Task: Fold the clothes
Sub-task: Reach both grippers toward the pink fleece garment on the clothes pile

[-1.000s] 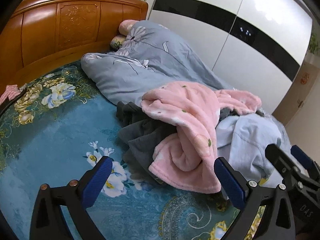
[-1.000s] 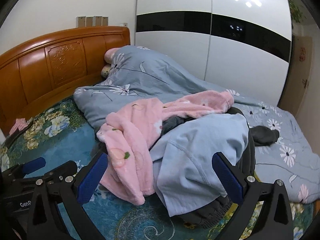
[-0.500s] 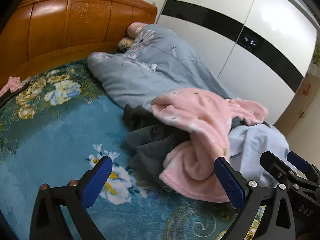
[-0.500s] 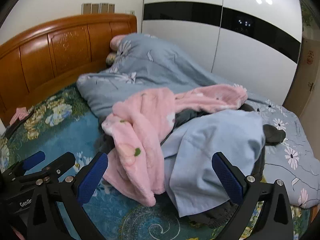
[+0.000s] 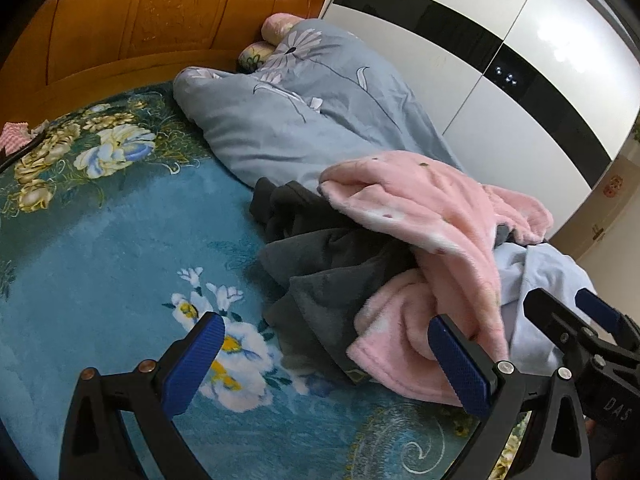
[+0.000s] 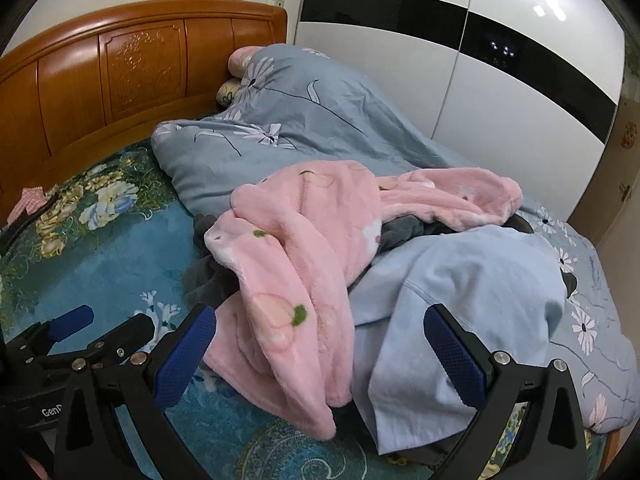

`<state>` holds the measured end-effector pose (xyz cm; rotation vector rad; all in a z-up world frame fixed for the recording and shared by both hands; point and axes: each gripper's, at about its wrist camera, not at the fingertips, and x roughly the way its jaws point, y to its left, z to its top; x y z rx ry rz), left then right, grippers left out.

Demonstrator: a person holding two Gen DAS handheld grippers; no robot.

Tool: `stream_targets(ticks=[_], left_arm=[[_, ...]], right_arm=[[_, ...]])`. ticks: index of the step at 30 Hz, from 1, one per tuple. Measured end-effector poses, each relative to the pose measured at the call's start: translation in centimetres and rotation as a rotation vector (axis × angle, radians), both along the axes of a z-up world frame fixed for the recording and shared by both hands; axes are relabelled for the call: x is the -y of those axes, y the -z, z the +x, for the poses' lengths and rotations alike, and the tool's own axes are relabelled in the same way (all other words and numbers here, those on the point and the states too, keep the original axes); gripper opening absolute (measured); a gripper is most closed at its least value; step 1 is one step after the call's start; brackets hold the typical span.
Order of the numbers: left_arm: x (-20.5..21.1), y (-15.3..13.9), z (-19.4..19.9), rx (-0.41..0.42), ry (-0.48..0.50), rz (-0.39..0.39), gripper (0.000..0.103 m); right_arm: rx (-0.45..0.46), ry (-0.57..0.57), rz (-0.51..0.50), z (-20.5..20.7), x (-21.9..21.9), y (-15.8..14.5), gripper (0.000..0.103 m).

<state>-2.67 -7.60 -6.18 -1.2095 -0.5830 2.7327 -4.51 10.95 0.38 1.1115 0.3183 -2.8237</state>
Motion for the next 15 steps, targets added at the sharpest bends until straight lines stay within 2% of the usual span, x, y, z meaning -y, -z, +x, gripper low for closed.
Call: stream_targets(ticks=[11,15], left_arm=[[2.3,2.2,-1.8,0.047,0.077,0.026,0.103],[2.7,2.6,-2.3,0.052,0.110,0.036,0.103]], right_arm=[[0.011,-0.018,0.079,-3.6,3.7,0.3,0.103],[0.007,-0.066,0.163,-5.8,6.4,0.5,0.103]])
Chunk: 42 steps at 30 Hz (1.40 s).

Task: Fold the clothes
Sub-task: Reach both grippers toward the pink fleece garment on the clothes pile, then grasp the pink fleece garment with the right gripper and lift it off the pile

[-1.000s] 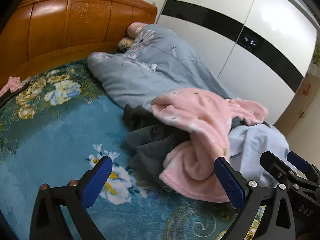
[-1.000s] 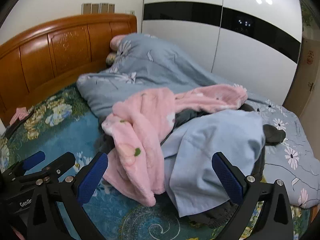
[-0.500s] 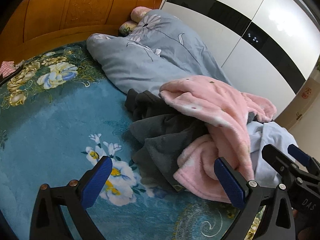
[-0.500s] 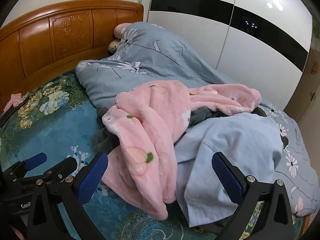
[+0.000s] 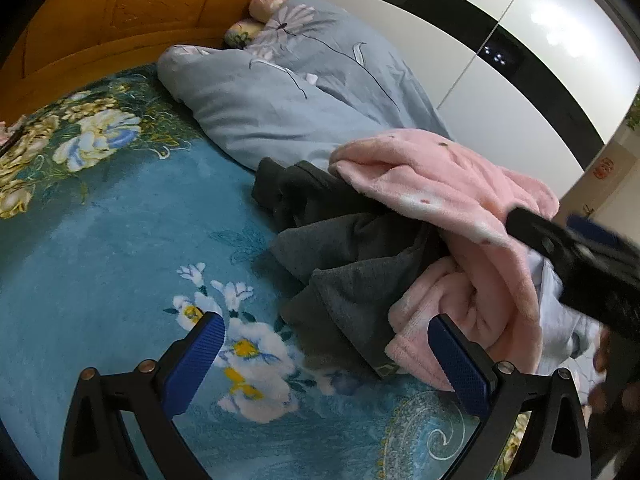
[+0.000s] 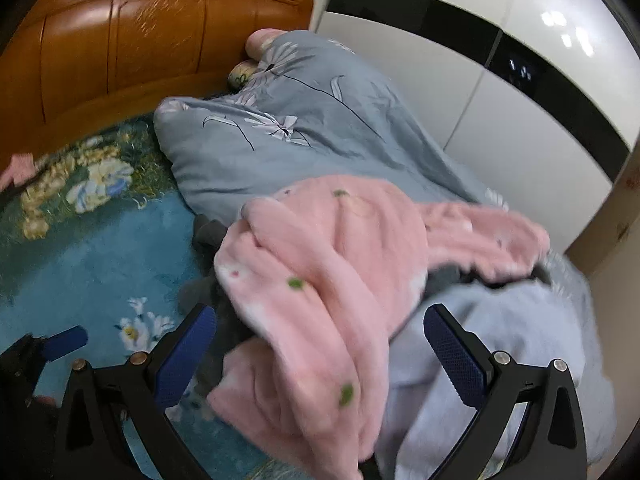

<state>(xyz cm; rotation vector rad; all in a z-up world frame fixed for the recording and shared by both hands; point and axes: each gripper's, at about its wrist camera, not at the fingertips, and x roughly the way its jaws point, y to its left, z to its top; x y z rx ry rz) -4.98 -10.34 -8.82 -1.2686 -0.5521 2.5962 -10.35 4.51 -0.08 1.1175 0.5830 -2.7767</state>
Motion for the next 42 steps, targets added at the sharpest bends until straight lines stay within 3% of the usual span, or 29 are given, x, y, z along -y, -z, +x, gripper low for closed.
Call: stream_targets(ticks=[5,9,16,18,19,20,21,22,26,29,32,37,42], left_arm=[[1.0,0.2,-0.2,-0.001,0.017,0.010,0.103],[2.3,0.6,0.3,0.002,0.006,-0.010,0.103],[6.0,1.7,2.4,0.045,-0.067,-0.015,0.103],[7.1,1.8,3.2,0.066,-0.096,-0.007,0.103],[7.5,1.9,3.5,0.080,-0.108,-0.001,0.103],[7.9,2.0,3.9,0.094,-0.120,0.007,0.103],[8.3,2.0,4.3,0.106,-0.132,0.016,0.103],[8.8,2.0,4.8,0.113,-0.145,0.026,0.103],[10.0,1.4,7.0,0.128,-0.186,0.072,0.103],[10.1,0.5,8.6,0.121,-0.202,0.076,0.103],[9.7,-0.7,10.3,0.108,-0.205,0.089,0.103],[8.7,-2.8,13.0,0.079,-0.201,0.104,0.103],[7.9,-4.8,15.3,0.052,-0.197,0.119,0.103]], right_arm=[[-0.018,-0.038,0.115,-3.1,3.2,0.5,0.103],[0.050,-0.018,0.189,-6.9,4.3,2.0,0.103],[0.154,0.119,0.253,-12.0,4.2,4.6,0.103],[0.160,0.145,0.255,-12.4,4.0,4.8,0.094],[0.189,0.155,0.241,-12.6,3.8,5.0,0.073],[0.230,0.165,0.220,-12.9,3.5,5.2,0.038],[0.267,0.184,0.189,-13.0,3.0,5.1,0.025],[0.257,0.202,0.158,-12.6,2.5,4.5,0.022],[0.085,0.223,0.128,-9.9,0.9,-0.2,0.011],[-0.021,0.133,0.153,-7.4,-0.7,-4.9,0.010],[-0.140,0.132,0.100,-4.3,-3.8,-10.2,0.009],[-0.332,0.085,0.011,2.8,-7.1,-19.4,0.009],[-0.525,-0.051,-0.093,11.8,-8.2,-28.5,0.009]])
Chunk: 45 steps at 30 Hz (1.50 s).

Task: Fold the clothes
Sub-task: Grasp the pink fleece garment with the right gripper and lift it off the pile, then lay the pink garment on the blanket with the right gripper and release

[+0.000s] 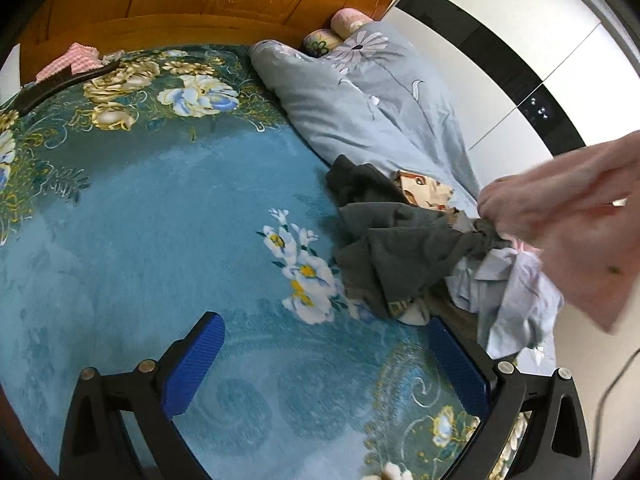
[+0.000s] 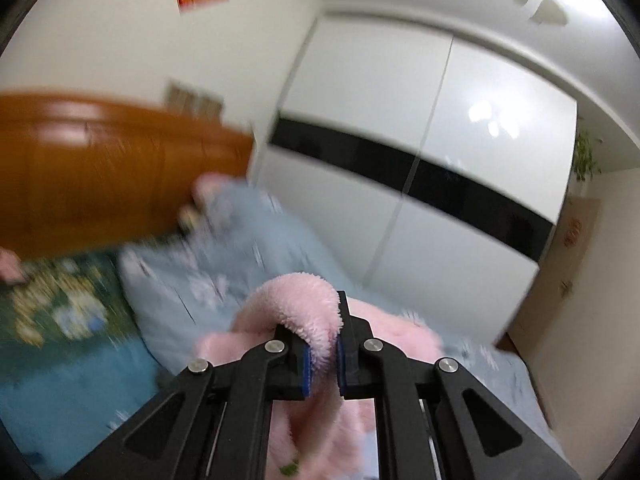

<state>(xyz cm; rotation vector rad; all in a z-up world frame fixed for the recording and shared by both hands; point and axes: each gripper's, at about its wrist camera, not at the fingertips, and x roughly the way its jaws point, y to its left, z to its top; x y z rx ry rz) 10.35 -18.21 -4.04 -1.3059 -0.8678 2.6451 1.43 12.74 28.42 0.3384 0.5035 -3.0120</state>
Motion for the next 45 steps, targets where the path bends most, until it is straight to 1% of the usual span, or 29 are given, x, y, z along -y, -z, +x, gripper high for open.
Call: stream_targets(ticks=[4,9,12,15,17,19,21,23,25,28,30,32,35,36,39,40,42,45], left_arm=[[0.2,-1.6,1.7,-0.030,-0.020,0.021,0.103],[3.0,-4.6,4.3,-0.089,-0.088,0.062,0.103],[5.4,-7.1,6.0,-0.147,-0.129,0.044,0.103],[7.5,-9.1,7.5,-0.186,-0.168,0.016,0.103],[8.7,-10.0,8.1,-0.202,-0.187,0.012,0.103],[9.6,-10.7,8.7,-0.212,-0.197,0.017,0.103],[10.3,-11.1,9.4,-0.225,-0.203,0.015,0.103],[10.9,-11.3,10.1,-0.237,-0.206,0.007,0.103],[11.0,-11.0,10.5,-0.229,-0.203,-0.029,0.103],[10.1,-10.0,10.0,-0.195,-0.169,-0.095,0.103],[9.2,-8.9,9.2,-0.166,-0.133,-0.116,0.103],[7.9,-7.4,8.0,-0.129,-0.092,-0.119,0.103],[5.9,-5.3,6.6,-0.077,-0.036,-0.126,0.103],[5.2,-4.5,6.2,-0.056,-0.019,-0.133,0.103],[3.8,-1.9,5.0,0.025,0.017,-0.154,0.103],[3.4,-0.9,4.5,0.054,0.030,-0.158,0.103],[2.5,0.7,3.6,0.105,0.055,-0.170,0.103],[0.5,3.4,2.4,0.180,0.093,-0.192,0.103]], right_arm=[[-0.098,-0.143,-0.059,6.4,0.5,-5.2,0.009],[-0.153,-0.306,-0.157,11.5,1.7,-9.8,0.009],[-0.181,-0.401,-0.275,13.6,1.3,-12.5,0.009],[-0.247,-0.486,-0.334,16.0,1.6,-15.6,0.009],[-0.295,-0.532,-0.339,17.9,2.0,-18.1,0.009],[-0.347,-0.533,-0.308,19.2,2.6,-20.0,0.009],[-0.369,-0.502,-0.265,19.4,2.8,-20.6,0.009],[-0.352,-0.481,-0.231,19.2,2.0,-19.9,0.009],[-0.310,-0.440,-0.190,18.6,0.4,-17.7,0.009],[-0.209,-0.345,-0.153,17.1,-3.6,-12.3,0.010],[-0.134,-0.246,-0.129,15.9,-6.8,-7.8,0.010],[-0.053,-0.145,-0.089,14.9,-9.8,-3.4,0.010],[0.126,0.043,-0.033,13.8,-15.6,5.4,0.010],[0.207,0.120,-0.034,13.4,-18.2,9.0,0.010],[0.411,0.336,-0.025,12.8,-24.5,18.2,0.010],[0.477,0.403,-0.033,12.9,-26.7,21.0,0.010],[0.600,0.521,-0.084,14.2,-31.2,26.1,0.010],[0.717,0.658,-0.157,16.5,-35.5,30.8,0.010]])
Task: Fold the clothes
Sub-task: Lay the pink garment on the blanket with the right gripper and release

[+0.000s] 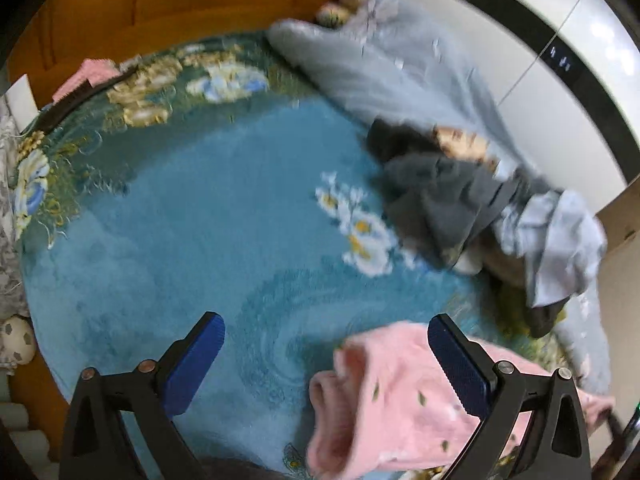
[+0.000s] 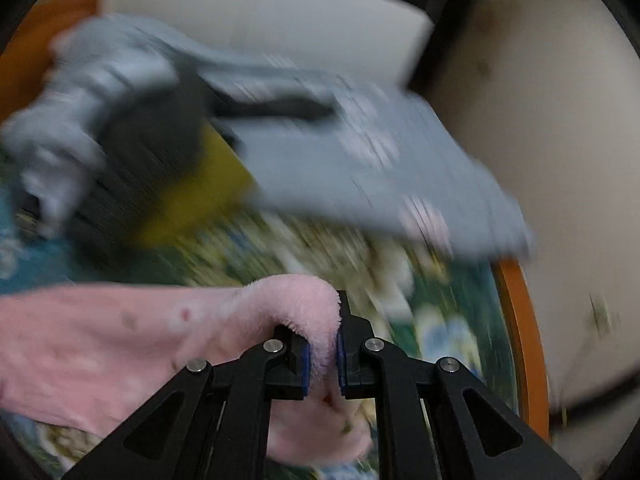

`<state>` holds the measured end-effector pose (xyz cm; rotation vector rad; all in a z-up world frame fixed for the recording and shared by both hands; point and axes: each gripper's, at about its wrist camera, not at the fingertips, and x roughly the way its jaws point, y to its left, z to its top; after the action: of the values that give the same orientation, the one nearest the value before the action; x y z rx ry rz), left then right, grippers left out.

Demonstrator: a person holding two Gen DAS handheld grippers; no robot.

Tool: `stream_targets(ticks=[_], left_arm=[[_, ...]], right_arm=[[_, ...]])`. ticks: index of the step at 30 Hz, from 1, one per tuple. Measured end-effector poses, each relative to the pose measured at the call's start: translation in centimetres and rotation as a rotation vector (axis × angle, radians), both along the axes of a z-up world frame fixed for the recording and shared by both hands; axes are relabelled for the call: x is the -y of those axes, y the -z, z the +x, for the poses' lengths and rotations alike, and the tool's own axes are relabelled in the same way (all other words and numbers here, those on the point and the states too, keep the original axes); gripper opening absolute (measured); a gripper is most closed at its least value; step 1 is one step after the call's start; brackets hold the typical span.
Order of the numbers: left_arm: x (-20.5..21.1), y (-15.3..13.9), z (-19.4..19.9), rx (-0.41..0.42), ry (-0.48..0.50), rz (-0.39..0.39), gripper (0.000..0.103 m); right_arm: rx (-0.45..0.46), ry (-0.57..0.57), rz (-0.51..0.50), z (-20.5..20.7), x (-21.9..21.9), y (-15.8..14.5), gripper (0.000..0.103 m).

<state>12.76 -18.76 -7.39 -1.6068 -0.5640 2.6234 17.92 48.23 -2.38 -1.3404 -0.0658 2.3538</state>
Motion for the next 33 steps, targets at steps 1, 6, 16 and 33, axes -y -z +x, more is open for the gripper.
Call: stream_targets(ticks=[1,6,16,33], left_arm=[[-0.8,1.2,-0.5,0.031,0.014,-0.005,0.103],[-3.6,6.0,-2.6,0.184,0.051,-0.047,0.102],[-4.1,10.1,-3.6,0.335,0.032,-0.013,0.073],[-5.4,7.7,-2.1,0.232,0.120,0.014,0.010]], right_arm=[[0.033,0.049,-0.018,0.8,-1.3,1.4,0.010],[0.090,0.083,-0.131,4.3,-3.8,4.0,0.024],[0.004,-0.181,-0.317,2.5,0.8,-0.7,0.072],[0.353,-0.625,-0.241,-12.3,19.3,11.7,0.002]])
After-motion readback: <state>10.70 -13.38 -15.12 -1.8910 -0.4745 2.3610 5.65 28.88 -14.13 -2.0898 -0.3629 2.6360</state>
